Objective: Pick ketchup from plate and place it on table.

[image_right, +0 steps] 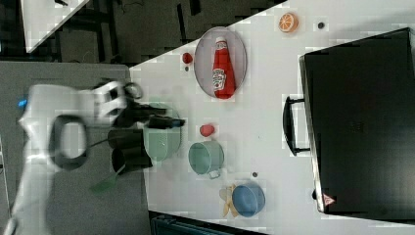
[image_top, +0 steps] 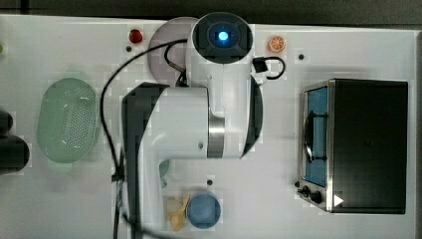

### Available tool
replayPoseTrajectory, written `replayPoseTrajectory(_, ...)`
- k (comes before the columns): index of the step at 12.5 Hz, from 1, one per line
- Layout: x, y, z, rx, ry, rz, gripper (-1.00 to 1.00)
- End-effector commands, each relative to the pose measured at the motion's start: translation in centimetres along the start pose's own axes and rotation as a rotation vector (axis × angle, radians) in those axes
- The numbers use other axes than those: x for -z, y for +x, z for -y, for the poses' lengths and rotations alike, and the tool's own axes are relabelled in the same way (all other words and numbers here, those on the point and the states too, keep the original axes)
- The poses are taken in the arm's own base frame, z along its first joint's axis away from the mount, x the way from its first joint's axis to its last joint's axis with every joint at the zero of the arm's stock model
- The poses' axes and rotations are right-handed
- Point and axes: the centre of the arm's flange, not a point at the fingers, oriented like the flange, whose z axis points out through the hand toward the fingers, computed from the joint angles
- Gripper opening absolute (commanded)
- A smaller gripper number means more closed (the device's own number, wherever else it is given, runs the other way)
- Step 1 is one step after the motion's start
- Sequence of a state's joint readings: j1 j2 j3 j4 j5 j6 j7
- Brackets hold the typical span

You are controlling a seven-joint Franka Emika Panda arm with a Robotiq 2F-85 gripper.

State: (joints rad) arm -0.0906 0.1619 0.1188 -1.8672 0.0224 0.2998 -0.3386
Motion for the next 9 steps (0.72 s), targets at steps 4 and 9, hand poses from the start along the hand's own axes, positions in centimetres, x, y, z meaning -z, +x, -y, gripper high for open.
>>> replayPoseTrajectory(4, -6.3, 2.5, 3.1, 0.328, 0.03, -0.023, 1.0)
replayPoseTrajectory(9, -11.9, 5.7, 4.8, 0.404, 0.045, -0.04, 1.0)
